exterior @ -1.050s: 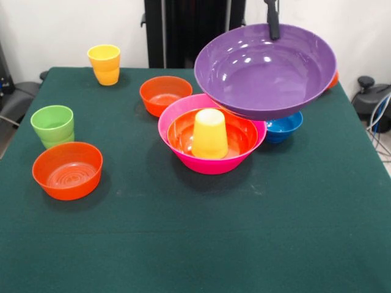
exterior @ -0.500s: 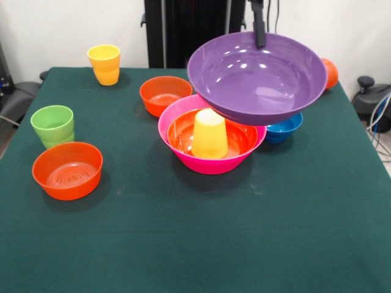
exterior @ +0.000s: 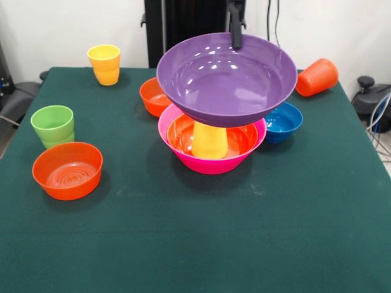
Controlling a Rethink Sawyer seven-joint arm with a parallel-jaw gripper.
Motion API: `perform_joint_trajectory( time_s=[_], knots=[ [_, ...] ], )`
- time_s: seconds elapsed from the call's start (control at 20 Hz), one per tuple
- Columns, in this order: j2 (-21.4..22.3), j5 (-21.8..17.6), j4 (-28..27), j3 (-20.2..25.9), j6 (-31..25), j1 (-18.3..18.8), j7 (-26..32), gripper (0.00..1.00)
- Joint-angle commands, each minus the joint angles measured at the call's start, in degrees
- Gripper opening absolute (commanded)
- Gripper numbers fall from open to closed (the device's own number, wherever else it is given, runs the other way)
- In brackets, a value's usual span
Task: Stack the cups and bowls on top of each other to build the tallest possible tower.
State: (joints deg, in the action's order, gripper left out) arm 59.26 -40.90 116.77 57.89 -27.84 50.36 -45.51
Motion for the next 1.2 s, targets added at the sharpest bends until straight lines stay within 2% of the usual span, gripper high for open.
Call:
perform_joint_trajectory(
  time_s=[0.05, 0.3, 0.65, 0.95, 1.2],
  knots=[
    [-4.4, -5.7, -2.4, 1.5, -5.3, 0.6, 11.5, 0.0],
    [-5.4, -7.2, -2.4, 0.9, -4.6, 0.5, 10.4, 0.0],
    [-6.0, -8.5, -1.3, -1.8, -5.7, -2.4, 5.7, 0.0],
    [-5.4, -9.4, 0.9, -2.1, -4.1, -2.2, 4.0, 0.0],
    [-5.2, -7.9, 3.4, -1.0, -4.7, -0.8, 4.9, 0.0]
  ],
)
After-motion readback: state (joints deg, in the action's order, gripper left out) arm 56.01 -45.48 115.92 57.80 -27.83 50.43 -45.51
